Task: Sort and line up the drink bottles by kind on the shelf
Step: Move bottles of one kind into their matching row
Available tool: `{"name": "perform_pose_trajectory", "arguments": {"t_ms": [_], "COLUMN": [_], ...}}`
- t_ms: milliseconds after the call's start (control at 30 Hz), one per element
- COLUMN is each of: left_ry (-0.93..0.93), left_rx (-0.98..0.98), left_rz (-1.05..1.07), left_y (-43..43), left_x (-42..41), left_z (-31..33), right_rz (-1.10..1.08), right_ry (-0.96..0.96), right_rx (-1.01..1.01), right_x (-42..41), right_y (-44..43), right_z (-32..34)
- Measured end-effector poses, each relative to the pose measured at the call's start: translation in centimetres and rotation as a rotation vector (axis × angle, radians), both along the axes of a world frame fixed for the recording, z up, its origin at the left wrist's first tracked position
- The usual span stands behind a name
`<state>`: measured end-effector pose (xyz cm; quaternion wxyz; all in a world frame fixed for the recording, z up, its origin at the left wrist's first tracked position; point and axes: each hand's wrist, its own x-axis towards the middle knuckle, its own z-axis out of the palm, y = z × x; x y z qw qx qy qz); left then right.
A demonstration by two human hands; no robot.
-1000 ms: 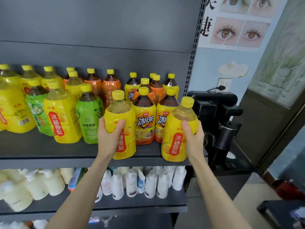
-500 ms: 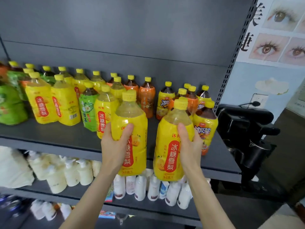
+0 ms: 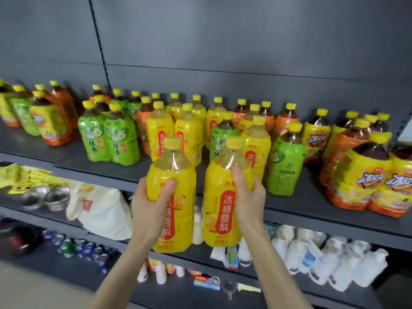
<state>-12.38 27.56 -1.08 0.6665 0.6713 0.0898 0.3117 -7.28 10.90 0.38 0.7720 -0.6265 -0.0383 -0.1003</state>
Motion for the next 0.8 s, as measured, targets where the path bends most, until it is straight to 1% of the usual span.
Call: {"name": "perform_pose_trajectory", "arguments": {"t_ms": [133,333,533,667,800], "left_ry": [0.007,-0.036,-0.056,-0.018,0.023], "left_rx": [0.011,0.02,0.058,0.084,0.046], "left_rz": [0.032,0.039,0.016,-0.048,-0.119], "left_y": [6.0,12.1,15.6,17.1,17.6], "left_x": [0.5,4.9,11.6,15.4,17.9], "left_z": [0.4,1.6,1.5,0.7,-0.6], "right_rz": [0.044,0.029,-0.094,-0.171,-0.247], "right_ry": [0.015,-0.015,-0.052,-0.046,-0.038], "right_rx": [-0.022,-0.041,-0.055,-0.039,-0.047], "right_x": [0.9,4.9,10.2,12.5,13.9], "right_y": [6.7,13.1,17.2,18.8,20.0], "right_z": [0.5,1.5,1.0,0.3,-1.1]}}
